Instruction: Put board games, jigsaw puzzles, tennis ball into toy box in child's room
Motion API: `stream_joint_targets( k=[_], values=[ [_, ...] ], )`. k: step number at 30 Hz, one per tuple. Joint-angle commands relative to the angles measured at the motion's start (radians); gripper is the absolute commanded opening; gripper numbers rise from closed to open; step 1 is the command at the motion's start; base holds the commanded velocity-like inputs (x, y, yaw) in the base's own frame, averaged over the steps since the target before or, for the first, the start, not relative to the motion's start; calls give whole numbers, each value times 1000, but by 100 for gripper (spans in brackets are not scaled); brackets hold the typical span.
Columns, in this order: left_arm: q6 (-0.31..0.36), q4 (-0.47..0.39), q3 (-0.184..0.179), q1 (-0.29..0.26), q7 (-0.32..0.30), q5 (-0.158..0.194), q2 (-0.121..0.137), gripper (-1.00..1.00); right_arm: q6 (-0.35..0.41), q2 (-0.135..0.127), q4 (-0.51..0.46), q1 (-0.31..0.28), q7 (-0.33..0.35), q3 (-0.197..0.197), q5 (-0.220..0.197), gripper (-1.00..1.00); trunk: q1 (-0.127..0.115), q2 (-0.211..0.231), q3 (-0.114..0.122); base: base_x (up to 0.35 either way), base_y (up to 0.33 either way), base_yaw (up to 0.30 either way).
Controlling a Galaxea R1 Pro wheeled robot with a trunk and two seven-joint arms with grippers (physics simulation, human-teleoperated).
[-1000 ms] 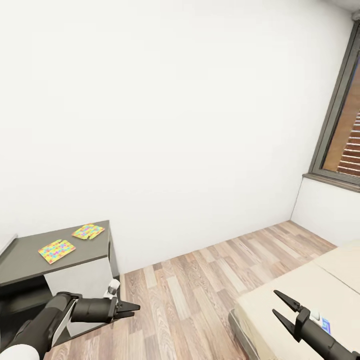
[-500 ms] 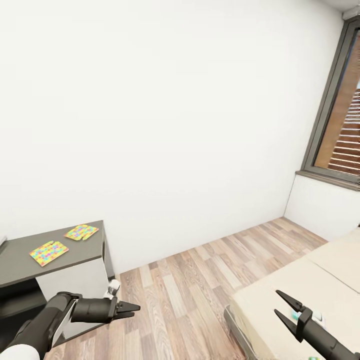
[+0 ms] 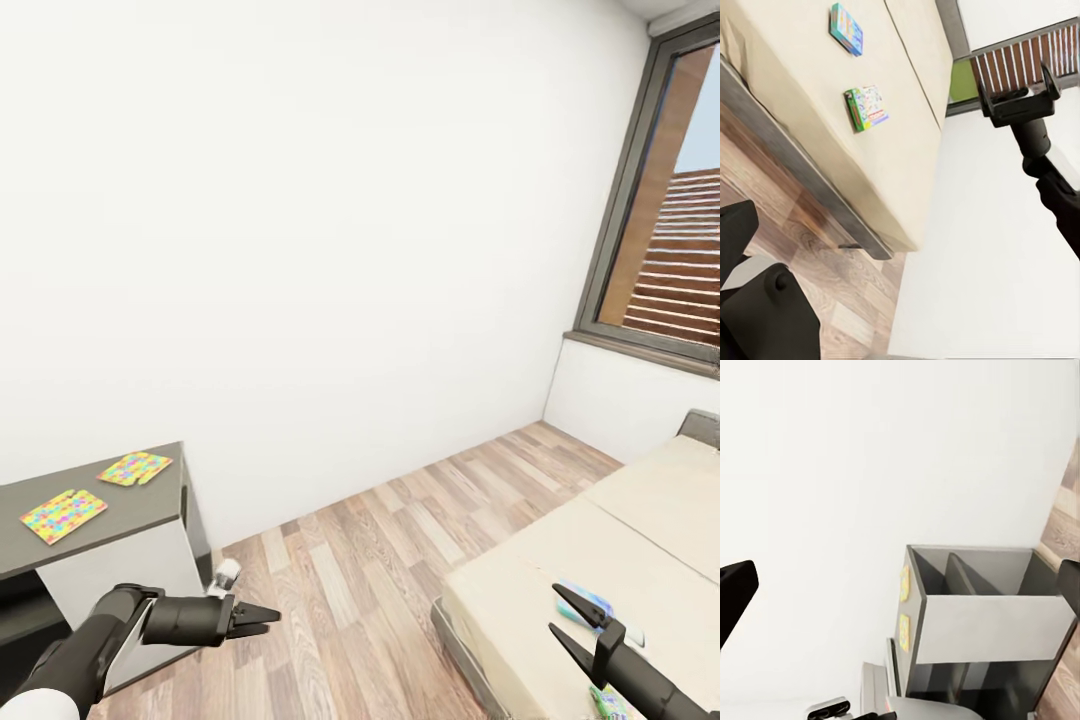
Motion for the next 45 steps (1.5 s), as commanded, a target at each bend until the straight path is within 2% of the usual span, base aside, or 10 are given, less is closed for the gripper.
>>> stream_joint_targets(
  k=[1, 13, 20, 28, 45],
  values=[
    [10, 0, 1, 0, -4, -1, 0, 100, 4, 0, 1, -1, 4, -2, 2, 100, 0, -1, -2, 0, 0, -158],
    [8, 0, 1, 0, -2, -1, 1, 100, 4, 0, 6, -1, 9, -2, 2, 100, 0, -1, -17, 0, 5, -170],
    [7, -1, 1, 0, 0, -1, 2, 100, 3, 0, 6, -1, 10, -25, 2, 100, 0, -1, -22, 23, 156, -240],
    [7, -1, 1, 0, 1, -1, 4, 100, 1, 0, 16, -1, 10, -44, 2, 100, 0, -1, -21, 124, 169, -274],
    [7, 0, 1, 0, 2, -1, 3, 100, -3, 0, 31, -1, 11, -48, 2, 100, 0, -1, -12, 33, 16, -280]
  ],
)
